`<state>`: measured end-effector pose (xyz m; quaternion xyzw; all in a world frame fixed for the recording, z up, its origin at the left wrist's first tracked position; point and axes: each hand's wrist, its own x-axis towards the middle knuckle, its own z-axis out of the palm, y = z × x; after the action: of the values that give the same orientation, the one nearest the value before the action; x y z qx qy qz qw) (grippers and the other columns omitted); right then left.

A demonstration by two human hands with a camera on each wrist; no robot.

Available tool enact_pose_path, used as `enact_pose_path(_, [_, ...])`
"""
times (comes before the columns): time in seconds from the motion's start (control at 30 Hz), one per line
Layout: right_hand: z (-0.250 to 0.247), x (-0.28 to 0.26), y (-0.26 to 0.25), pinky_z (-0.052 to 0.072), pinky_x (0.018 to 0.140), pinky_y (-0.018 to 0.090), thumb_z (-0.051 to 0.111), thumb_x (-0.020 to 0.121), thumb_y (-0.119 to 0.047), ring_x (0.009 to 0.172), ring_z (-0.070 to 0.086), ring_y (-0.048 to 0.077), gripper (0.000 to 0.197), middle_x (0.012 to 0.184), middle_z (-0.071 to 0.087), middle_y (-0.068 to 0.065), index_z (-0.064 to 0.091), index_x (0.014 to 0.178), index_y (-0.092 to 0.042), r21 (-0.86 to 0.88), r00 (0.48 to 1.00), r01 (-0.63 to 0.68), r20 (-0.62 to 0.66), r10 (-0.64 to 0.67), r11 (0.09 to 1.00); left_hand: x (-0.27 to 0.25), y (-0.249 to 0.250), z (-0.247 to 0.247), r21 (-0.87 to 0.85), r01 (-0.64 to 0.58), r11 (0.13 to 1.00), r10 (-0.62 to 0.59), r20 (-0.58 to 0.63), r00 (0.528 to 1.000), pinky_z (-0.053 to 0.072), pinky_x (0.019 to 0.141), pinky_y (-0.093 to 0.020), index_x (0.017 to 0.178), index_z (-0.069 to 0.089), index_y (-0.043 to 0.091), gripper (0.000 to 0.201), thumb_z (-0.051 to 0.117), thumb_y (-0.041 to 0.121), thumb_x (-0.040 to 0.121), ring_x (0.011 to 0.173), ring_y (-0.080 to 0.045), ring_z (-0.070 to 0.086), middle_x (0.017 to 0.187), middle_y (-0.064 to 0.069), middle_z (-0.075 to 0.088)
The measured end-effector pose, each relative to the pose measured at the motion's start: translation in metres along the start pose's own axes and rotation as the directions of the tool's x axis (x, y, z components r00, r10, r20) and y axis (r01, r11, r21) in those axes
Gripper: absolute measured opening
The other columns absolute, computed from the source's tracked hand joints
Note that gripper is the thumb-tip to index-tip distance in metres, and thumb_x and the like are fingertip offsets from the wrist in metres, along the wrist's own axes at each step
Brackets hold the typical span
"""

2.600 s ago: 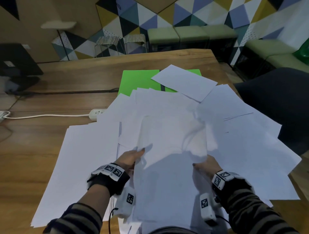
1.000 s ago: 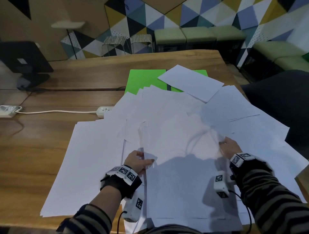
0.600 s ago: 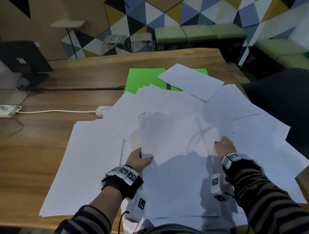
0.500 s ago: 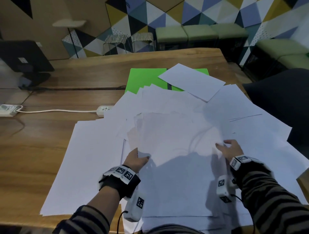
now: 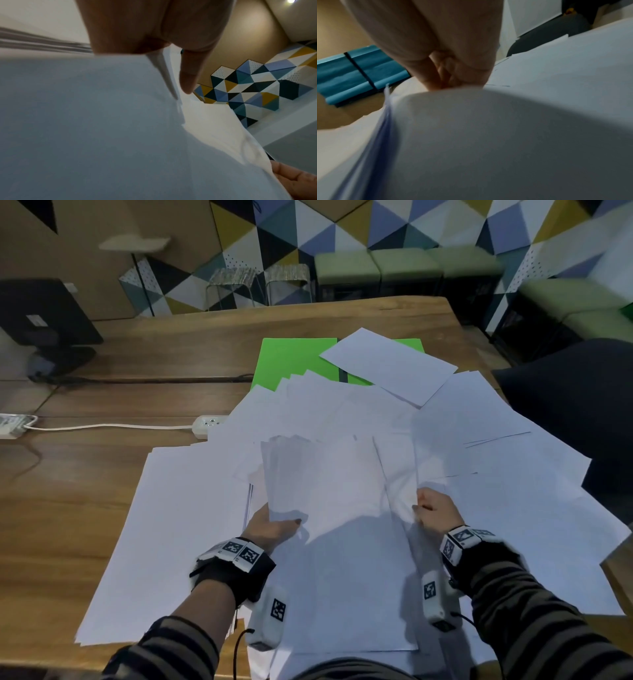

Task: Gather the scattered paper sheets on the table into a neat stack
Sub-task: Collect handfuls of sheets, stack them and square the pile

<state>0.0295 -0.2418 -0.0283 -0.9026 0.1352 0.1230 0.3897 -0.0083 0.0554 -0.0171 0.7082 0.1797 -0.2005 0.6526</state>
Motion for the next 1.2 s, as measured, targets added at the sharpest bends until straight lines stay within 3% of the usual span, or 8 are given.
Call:
enact_pose_path(0.1, [-0.004,0.002,-0.001,0.044,0.090,0.035,0.060,0.086,-0.008,0.094,0.059,0.027,0.022,0.095,0.062,0.015,0.059,0.109,-0.008,0.126,0.992,-0.065,-0.096,0.078,0.990,0.002,-0.001,-0.011,-0.054,0.065,0.996,-0.066,-0.009,0.998,0.048,0.071,-0.033,0.086,0.059,0.007,0.018,0.069,-0.005,0.076,0.078,-0.026,0.059,0.082,-0.015,0.061])
enact_pose_path(0.27, [-0.008,-0.006,0.002,0.046,0.082,0.036,0.066,0.077,-0.004,0.085,0.056,0.026,0.022,0.080,0.057,0.010,0.057,0.097,-0.008,-0.052,0.995,-0.055,0.081,0.059,0.997,0.012,-0.009,-0.020,0.041,0.030,0.999,-0.029,-0.019,0.999,0.049,0.087,-0.050,0.089,0.061,0.011,0.049,0.074,0.030,0.045,0.090,-0.030,0.062,0.093,-0.018,0.066])
enact_pose_path(0.37, [0.005,-0.010,-0.009,0.044,0.085,0.032,0.056,0.085,-0.006,0.099,0.060,0.031,0.021,0.101,0.064,0.014,0.059,0.105,-0.004,-0.170,0.997,0.053,0.056,-0.044,0.984,0.008,-0.005,-0.009,0.042,-0.039,0.998,0.039,0.007,0.999,0.056,0.073,-0.033,0.094,0.061,0.014,0.044,0.067,0.019,0.051,0.084,-0.025,0.065,0.089,-0.010,0.068])
enact_pose_path(0.53, [0.019,-0.012,-0.016,0.041,0.081,0.029,0.046,0.093,-0.009,0.096,0.059,0.030,0.017,0.099,0.062,0.012,0.060,0.097,-0.018,0.063,0.998,0.038,0.052,-0.041,0.997,0.010,-0.011,-0.005,-0.066,-0.045,0.997,0.043,-0.043,0.998,0.051,0.065,-0.024,0.104,0.063,0.001,0.049,0.068,0.016,0.057,0.089,-0.027,0.063,0.092,-0.012,0.068])
enact_pose_path(0.7, [0.029,-0.026,-0.029,0.034,0.093,0.026,0.055,0.091,-0.033,0.112,0.046,0.017,0.046,0.118,0.048,-0.001,0.043,0.129,-0.009,0.358,0.988,-0.082,0.154,0.028,0.930,0.008,-0.010,-0.002,-0.122,-0.028,0.992,0.029,0.004,1.000,0.055,0.061,-0.026,0.105,0.060,-0.005,0.052,0.072,0.010,0.057,0.077,-0.026,0.063,0.088,-0.016,0.066])
enact_pose_path(0.87, [0.021,-0.028,-0.039,0.049,0.088,0.036,0.070,0.081,-0.012,0.097,0.060,0.026,0.026,0.103,0.064,0.009,0.056,0.103,-0.012,0.452,1.000,-0.004,0.025,-0.008,0.892,0.009,0.018,-0.001,-0.143,-0.135,0.980,0.122,-0.100,0.987,0.048,0.071,-0.038,0.081,0.061,-0.001,0.027,0.070,0.011,0.059,0.077,-0.028,0.057,0.080,-0.019,0.059])
enact_pose_path(1.07, [-0.027,-0.037,-0.096,0.049,0.071,0.013,0.062,0.079,0.012,0.070,0.059,-0.004,0.031,0.080,0.065,-0.008,0.056,0.089,-0.017,0.605,0.913,0.407,-0.291,-0.286,0.684,-0.008,0.098,-0.003,-0.055,-0.522,0.851,0.503,-0.203,0.840,0.054,0.072,-0.024,0.088,0.063,0.017,0.025,0.077,0.012,0.068,0.079,-0.017,0.066,0.084,-0.003,0.068])
enact_pose_path(1.2, [-0.044,-0.052,-0.116,0.049,0.076,0.014,0.067,0.074,0.008,0.082,0.060,-0.003,0.038,0.084,0.068,-0.017,0.057,0.096,-0.021,0.667,0.858,0.513,-0.404,-0.316,0.540,-0.024,0.129,-0.005,-0.046,-0.660,0.750,0.631,-0.251,0.734,0.054,0.069,-0.016,0.083,0.066,0.015,0.032,0.085,0.012,0.057,0.073,-0.005,0.069,0.073,0.010,0.072])
